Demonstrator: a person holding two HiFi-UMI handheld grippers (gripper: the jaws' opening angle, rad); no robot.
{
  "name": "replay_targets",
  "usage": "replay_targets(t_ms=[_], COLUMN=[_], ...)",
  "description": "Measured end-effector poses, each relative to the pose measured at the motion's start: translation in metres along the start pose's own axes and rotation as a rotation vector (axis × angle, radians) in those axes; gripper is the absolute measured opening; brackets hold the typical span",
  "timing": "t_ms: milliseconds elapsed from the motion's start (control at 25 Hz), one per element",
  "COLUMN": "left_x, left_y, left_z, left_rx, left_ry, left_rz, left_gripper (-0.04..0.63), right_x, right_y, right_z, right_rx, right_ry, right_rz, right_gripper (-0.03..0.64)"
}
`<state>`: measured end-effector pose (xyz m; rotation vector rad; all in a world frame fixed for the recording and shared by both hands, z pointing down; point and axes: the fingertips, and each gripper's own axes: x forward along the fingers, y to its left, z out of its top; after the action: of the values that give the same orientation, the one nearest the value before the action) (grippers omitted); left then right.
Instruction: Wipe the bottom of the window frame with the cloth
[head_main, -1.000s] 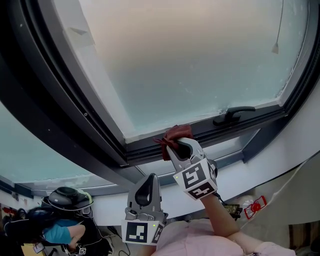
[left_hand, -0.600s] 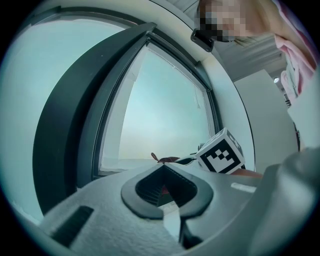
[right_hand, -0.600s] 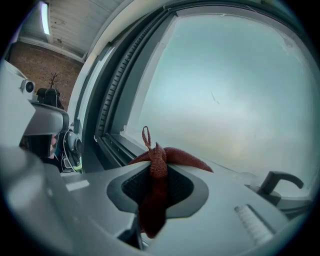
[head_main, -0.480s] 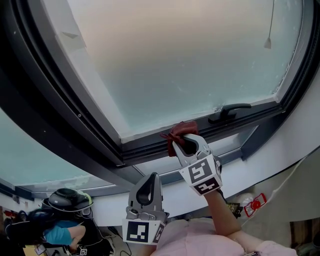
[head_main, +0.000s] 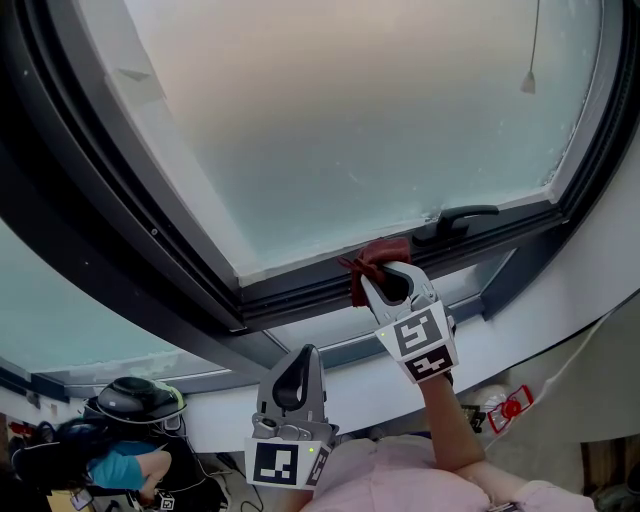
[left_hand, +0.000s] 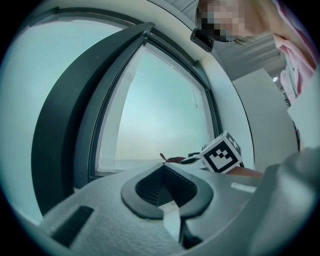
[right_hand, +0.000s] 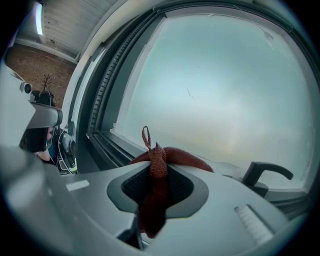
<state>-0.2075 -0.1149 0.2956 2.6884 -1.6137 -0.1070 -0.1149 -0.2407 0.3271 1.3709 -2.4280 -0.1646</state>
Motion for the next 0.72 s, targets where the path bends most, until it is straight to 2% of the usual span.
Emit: replay_targets(t_ms=[720], left_x=[0.007], left_y=[-0.006], left_z=[-0.003], left_rx=[-0.007], left_ry=[0.004], left_rz=[0.005], left_gripper=[-0.006], right_x=[-0.013], right_y=[-0.036], right_z=[-0.014], right_rx=[0.046], right_ry=[-0.010], right_rz=[-0.034], right_gripper=[0.078])
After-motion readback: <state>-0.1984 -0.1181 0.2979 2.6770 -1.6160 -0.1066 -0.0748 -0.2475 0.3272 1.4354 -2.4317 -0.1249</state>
